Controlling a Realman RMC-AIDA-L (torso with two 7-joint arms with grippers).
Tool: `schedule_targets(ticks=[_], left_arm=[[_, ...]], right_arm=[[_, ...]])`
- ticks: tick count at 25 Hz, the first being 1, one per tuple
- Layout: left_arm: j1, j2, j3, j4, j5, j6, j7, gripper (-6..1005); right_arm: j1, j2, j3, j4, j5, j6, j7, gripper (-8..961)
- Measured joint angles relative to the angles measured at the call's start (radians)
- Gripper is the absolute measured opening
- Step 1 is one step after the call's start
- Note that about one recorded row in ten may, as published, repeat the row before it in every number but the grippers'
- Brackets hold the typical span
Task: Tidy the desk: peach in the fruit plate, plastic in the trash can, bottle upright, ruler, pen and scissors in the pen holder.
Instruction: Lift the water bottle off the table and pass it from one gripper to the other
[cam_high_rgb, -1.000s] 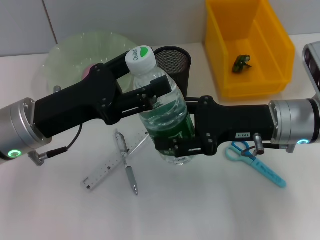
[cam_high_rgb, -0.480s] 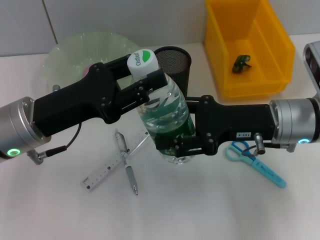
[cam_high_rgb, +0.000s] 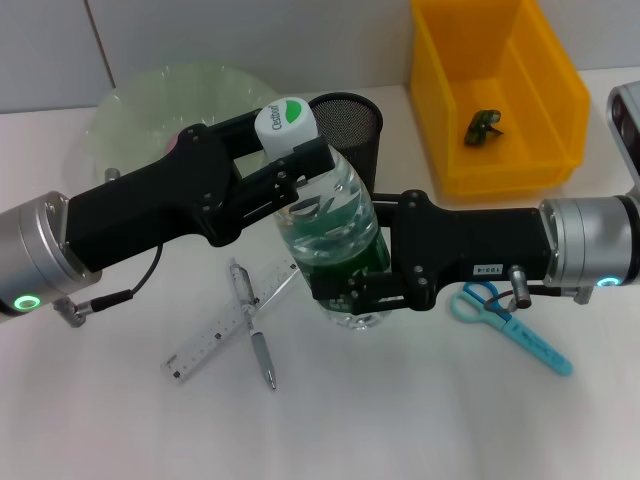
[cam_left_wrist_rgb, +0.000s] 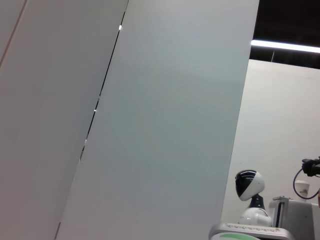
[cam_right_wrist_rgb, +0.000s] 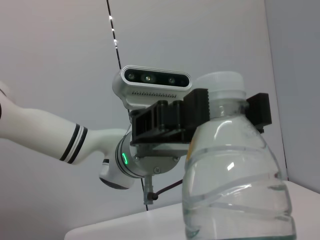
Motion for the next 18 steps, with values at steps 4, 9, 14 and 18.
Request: schedule_targets(ticks=[4, 9, 14, 18], left_arm=[[-0.001, 0.001, 0.0, 0.0, 0.001, -0.006, 0.001, 444], [0.0, 0.001, -0.001, 0.0, 0.001, -0.009, 0.003, 444], [-0.001, 0.001, 0.0, 0.0, 0.002, -0.009, 0.003, 444], [-0.001, 0.001, 0.0, 0.0, 0.005, -0.009, 0.004, 444]], right_arm=[[0.0, -0.001, 0.001, 0.0, 0.005, -0.001, 0.008, 761], [0.001, -0.001, 0.003, 0.0, 0.006, -0.002, 0.021, 761], [0.003, -0.001, 0.001, 0.0, 0.007, -0.003, 0.023, 760], [0.008, -0.001, -0.005, 0.0, 0.005, -0.004, 0.024, 760]])
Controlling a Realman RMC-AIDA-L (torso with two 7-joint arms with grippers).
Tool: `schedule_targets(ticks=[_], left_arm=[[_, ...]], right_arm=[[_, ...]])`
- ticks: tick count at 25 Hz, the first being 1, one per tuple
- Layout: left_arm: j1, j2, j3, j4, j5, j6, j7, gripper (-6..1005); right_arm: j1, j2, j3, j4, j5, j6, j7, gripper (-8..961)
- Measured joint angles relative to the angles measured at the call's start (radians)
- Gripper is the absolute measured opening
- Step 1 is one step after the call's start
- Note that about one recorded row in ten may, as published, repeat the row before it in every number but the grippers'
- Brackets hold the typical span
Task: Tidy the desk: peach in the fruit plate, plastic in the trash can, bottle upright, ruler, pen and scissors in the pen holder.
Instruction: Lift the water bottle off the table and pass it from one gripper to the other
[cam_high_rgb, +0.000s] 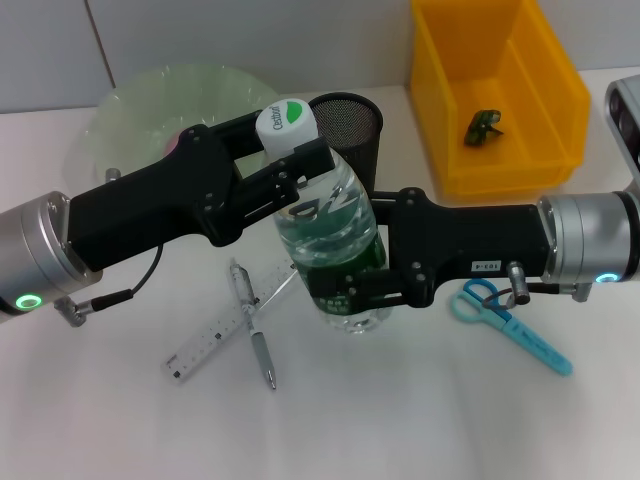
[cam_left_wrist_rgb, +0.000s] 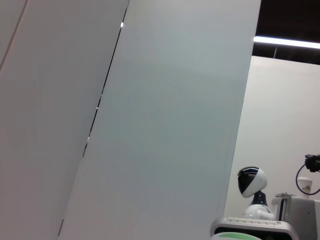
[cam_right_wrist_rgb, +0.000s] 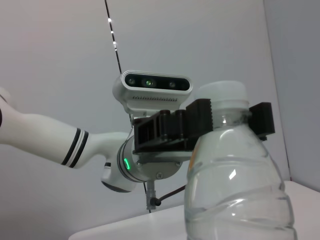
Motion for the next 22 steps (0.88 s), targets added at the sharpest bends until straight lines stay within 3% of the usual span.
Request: schedule_targets(ticks=[11, 22], left_arm=[[0.0, 0.0, -0.004, 0.0, 0.001, -0.002, -0.003, 443], [0.001, 0.0, -0.009, 0.0, 0.0, -0.007, -0.001, 444]], right_arm=[[0.002, 0.0, -0.028, -0.034, -0.003, 0.004, 0.02, 824], [-0.011, 0.0, -0.03, -0.078, -0.018, 0.005, 0.039, 825]])
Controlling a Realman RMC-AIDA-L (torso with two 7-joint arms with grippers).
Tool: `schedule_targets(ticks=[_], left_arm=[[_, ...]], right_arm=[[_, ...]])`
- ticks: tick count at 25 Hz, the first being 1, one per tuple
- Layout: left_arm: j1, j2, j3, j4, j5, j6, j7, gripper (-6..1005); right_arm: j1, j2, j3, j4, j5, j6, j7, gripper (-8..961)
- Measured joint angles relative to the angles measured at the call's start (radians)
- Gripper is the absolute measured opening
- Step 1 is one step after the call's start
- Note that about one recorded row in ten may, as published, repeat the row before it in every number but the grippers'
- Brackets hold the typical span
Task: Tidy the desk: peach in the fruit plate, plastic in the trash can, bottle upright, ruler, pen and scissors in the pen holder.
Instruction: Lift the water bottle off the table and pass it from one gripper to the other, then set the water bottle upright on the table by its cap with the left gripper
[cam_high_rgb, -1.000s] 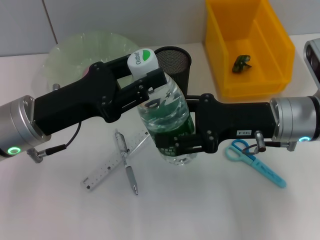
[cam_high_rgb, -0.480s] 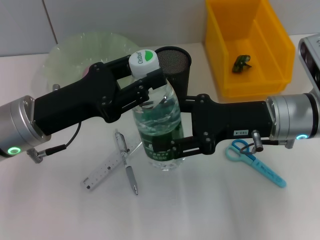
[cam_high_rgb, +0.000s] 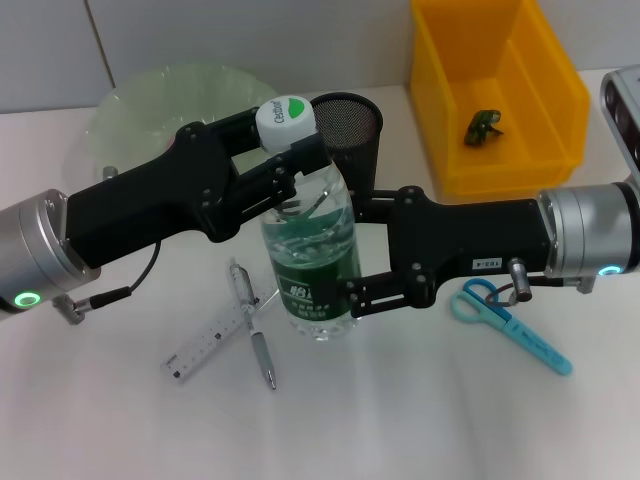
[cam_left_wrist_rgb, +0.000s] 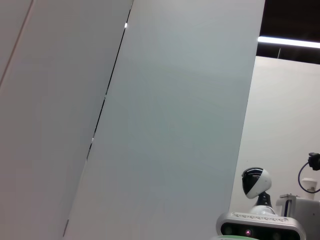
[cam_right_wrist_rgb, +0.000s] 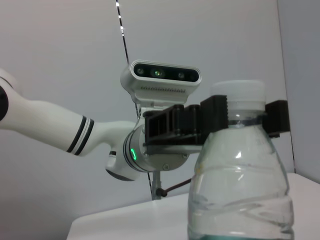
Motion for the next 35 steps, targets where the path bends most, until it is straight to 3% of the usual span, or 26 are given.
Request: schedule_targets(ticks=[15, 26, 35], left_arm=[[0.007, 0.005, -0.002, 0.017, -0.002, -0.019, 0.001, 449], [0.016, 0.005, -0.003, 0.031, -0.002, -0.065, 0.008, 452], [0.121, 0.009, -0.063, 0.153, -0.001, -0.187, 0.051, 455]], right_arm=[[-0.007, -0.009, 0.011, -0.03, -0.02, 0.009, 0.013, 824], [-0.06, -0.01, 0.013, -0.102, -0.027, 0.018, 0.045, 822], [-0.124, -0.018, 0.178, -0.134, -0.028, 0.022, 0.052, 821]])
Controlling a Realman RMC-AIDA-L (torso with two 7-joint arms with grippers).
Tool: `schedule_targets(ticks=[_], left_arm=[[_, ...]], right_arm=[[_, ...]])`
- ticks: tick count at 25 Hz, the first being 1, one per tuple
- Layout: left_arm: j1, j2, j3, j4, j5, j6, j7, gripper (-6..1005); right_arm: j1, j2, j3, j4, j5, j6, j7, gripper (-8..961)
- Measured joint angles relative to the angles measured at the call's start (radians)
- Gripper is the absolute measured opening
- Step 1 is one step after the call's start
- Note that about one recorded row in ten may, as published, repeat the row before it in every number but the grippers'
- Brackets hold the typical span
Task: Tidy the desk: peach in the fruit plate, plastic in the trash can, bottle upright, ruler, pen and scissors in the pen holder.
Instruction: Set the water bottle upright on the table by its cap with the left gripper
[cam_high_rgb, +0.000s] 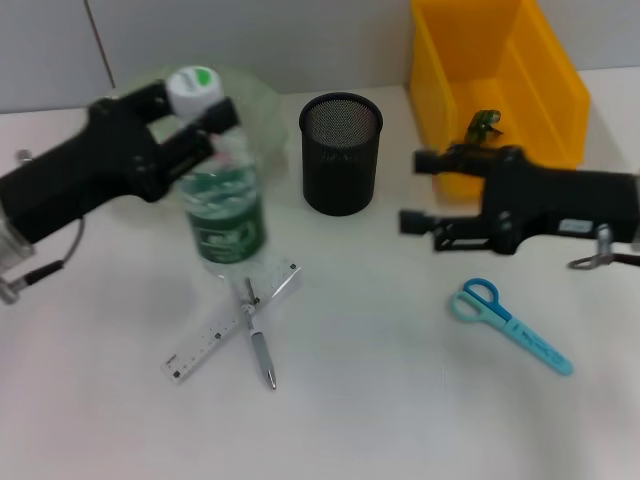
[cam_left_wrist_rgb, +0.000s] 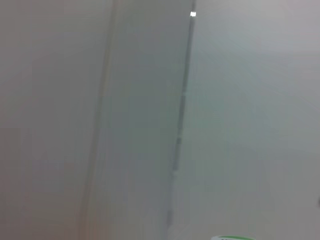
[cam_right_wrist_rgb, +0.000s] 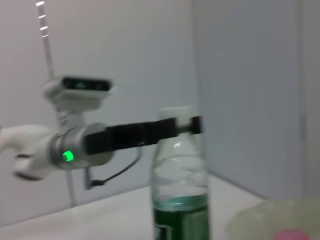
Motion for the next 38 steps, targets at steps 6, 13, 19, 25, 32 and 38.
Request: schedule_targets(ticks=[6, 13, 19, 25, 32, 38], left_arm=[[0.032, -0.004, -0.051, -0.015, 0.0, -0.068, 0.083, 457], [0.066, -0.009, -0.054, -0.026, -0.01, -0.192, 0.174, 459], [0.067, -0.01, -0.107, -0.076, -0.012, -0.223, 0.235, 461], [0.064, -0.01, -0.129, -0.097, -0.013, -0.223, 0.252, 463], [0.035, -0.012, -0.158, -0.225, -0.112, -0.224, 0.38, 465], [0.012, -0.013, -0.152, -0.251, -0.116, -0.239, 0.395, 467]], right_arm=[[-0.021, -0.002, 0.076, 0.005, -0.001, 0.011, 0.0, 820], [-0.031, -0.002, 0.078, 0.007, -0.001, 0.034, 0.001, 820], [-0.032, -0.002, 0.078, 0.008, -0.001, 0.049, 0.012, 820], [-0.032, -0.002, 0.078, 0.008, -0.001, 0.054, 0.012, 820], [-0.03, -0.002, 0.078, 0.008, -0.001, 0.056, 0.012, 819], [-0.029, -0.002, 0.071, 0.01, -0.001, 0.056, 0.012, 819]])
